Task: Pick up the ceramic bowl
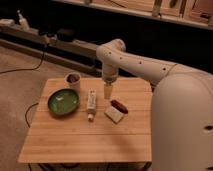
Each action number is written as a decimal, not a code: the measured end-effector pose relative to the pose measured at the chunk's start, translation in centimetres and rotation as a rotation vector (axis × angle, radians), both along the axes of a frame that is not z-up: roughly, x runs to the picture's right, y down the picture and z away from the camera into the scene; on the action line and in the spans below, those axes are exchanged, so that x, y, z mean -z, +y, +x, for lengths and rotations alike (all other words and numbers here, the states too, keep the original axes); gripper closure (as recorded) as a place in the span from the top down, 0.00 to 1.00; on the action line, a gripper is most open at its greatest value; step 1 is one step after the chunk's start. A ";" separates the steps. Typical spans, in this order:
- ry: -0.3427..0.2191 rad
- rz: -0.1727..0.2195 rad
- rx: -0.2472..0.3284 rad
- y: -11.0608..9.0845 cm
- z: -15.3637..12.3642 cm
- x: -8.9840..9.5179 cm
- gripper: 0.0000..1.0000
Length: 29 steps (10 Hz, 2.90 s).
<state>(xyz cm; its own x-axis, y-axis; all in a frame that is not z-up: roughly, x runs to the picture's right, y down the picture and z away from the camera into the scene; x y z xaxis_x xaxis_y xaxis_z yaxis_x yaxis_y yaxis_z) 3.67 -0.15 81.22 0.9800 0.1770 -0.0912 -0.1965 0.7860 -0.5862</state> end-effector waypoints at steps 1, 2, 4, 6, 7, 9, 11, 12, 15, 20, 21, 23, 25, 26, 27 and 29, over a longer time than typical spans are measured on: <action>0.001 0.001 0.001 0.0 0.0 0.0 0.80; 0.000 0.000 0.000 0.0 0.0 0.0 0.80; 0.001 0.001 0.001 0.0 0.0 0.0 0.80; 0.000 0.001 0.001 0.0 0.0 0.0 0.80; 0.001 0.001 0.001 0.0 0.0 0.0 0.80; 0.001 0.001 0.001 0.0 0.0 0.0 0.80; 0.000 0.000 0.000 0.0 0.0 0.0 0.80; 0.000 0.001 0.001 0.0 0.0 0.0 0.80; 0.000 0.000 0.000 0.0 0.0 0.0 0.80; 0.000 0.000 0.000 0.0 0.0 0.0 0.80; 0.000 0.000 0.000 0.0 0.0 0.0 0.80; -0.024 -0.004 0.032 0.2 -0.2 0.1 0.80; -0.119 -0.007 0.160 1.1 -1.5 0.8 0.80; -0.196 0.000 0.237 1.6 -2.7 1.3 0.80; -0.253 0.003 0.292 2.1 -3.3 1.8 0.80; -0.415 -0.007 0.437 3.8 -4.8 3.4 0.80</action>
